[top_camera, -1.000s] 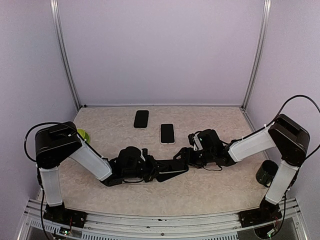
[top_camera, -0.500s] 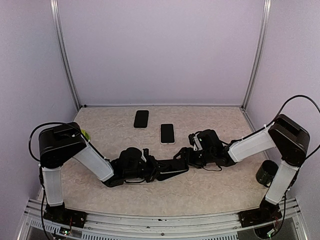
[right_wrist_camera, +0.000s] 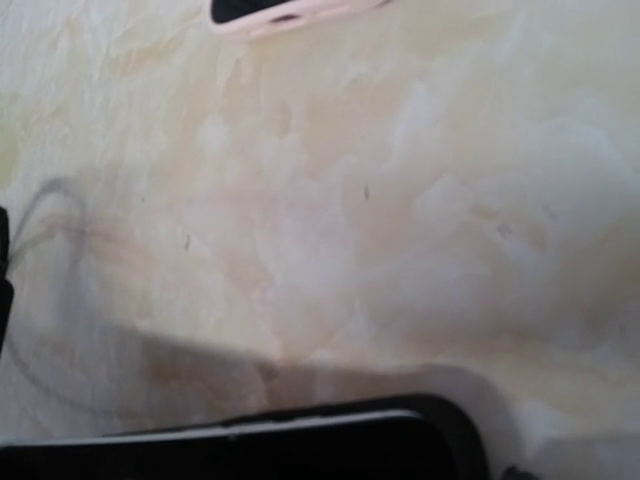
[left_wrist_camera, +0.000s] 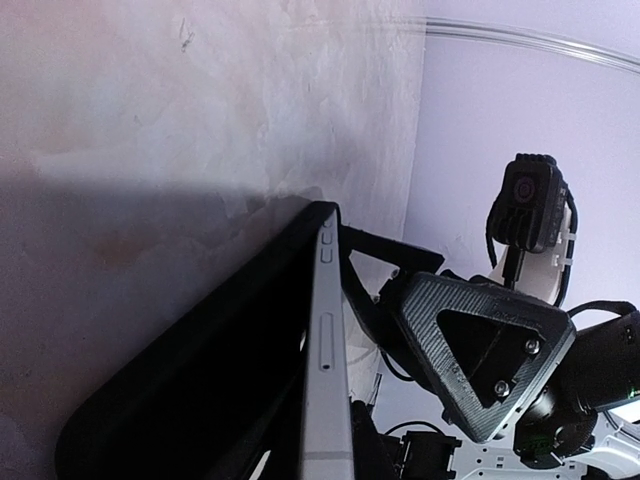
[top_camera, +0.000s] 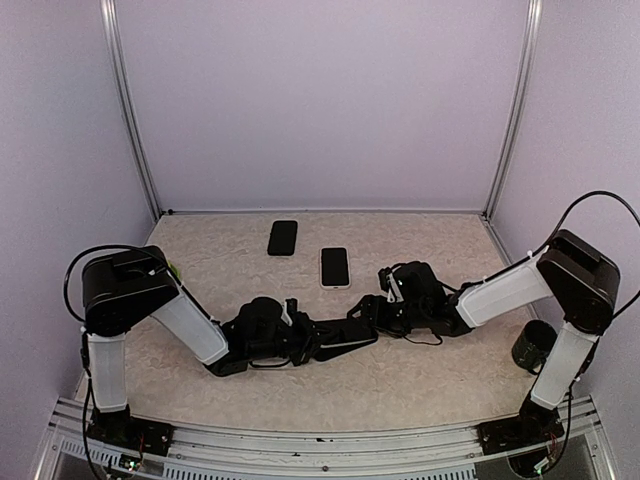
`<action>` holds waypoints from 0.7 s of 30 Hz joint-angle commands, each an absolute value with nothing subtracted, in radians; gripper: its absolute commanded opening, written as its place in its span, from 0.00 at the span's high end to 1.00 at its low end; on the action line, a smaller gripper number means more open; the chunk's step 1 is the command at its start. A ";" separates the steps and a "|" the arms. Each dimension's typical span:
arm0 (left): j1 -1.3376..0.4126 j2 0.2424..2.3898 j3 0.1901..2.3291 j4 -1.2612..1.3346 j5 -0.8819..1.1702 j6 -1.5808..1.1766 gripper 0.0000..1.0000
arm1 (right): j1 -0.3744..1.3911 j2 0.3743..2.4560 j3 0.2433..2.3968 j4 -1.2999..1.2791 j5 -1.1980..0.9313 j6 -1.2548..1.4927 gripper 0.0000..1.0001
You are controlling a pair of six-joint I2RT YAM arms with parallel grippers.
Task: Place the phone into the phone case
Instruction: Install the phone into the phone case.
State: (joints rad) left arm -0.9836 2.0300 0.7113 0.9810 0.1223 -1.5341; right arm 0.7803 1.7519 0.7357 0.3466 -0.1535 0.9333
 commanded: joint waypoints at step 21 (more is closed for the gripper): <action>-0.985 2.013 0.634 1.178 0.135 -1.432 1.00 | 0.759 1.603 0.723 0.196 -0.221 0.873 0.23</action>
